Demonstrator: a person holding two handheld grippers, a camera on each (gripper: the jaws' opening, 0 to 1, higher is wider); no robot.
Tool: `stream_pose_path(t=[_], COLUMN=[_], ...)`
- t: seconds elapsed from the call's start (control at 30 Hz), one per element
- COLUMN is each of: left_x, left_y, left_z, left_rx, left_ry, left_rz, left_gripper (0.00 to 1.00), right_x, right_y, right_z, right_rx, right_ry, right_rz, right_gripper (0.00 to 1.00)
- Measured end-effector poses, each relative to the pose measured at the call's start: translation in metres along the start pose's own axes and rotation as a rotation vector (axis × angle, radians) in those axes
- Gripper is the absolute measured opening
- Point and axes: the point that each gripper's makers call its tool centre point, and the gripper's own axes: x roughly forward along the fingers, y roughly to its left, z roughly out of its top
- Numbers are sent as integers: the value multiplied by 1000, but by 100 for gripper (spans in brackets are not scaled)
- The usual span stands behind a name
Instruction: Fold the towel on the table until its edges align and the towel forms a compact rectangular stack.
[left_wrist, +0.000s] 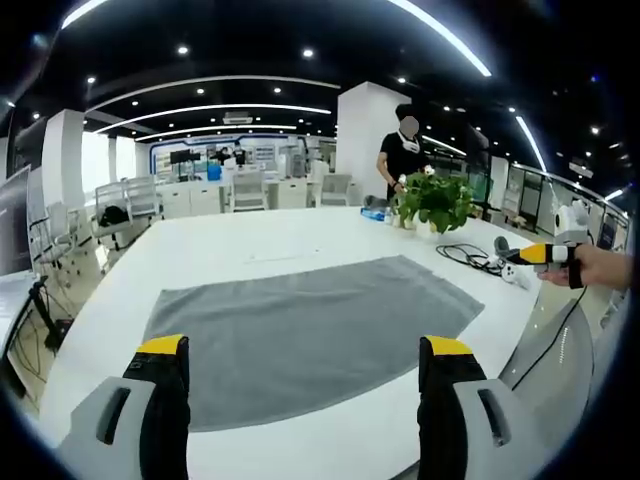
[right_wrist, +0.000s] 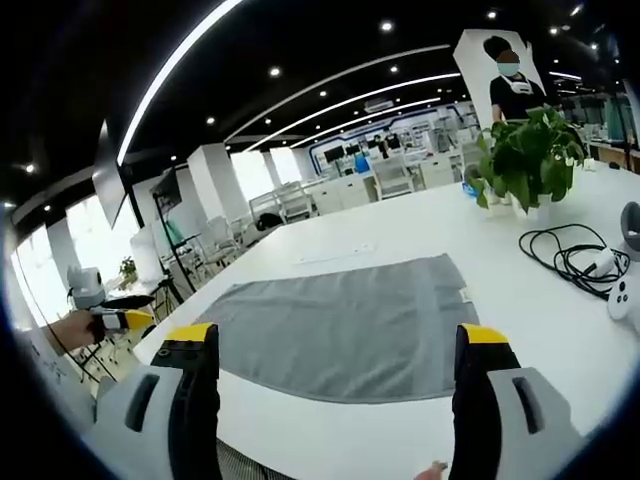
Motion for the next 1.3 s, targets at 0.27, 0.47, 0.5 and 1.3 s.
stream_pose_path(t=[0.27,0.47,0.5,1.3], left_x=[-1,-1,-1,-1], left_y=[-1,-2,-2,-7], left_z=[-1,-1,-1,-6], left_rx=[1,-1,0,4], left_ry=[3,6,4,21], left_rz=[-3,-3,-4,-21], left_gripper=[98,98,97,97], right_x=[-1,-1,-1,-3], right_y=[1,0,0,0], right_z=[2,1,0,1], right_rx=[0,1,1,3], right_ry=[-12,-5,-4,-6], right_rz=[4,4,4,8], right_gripper=[99,99,99,95])
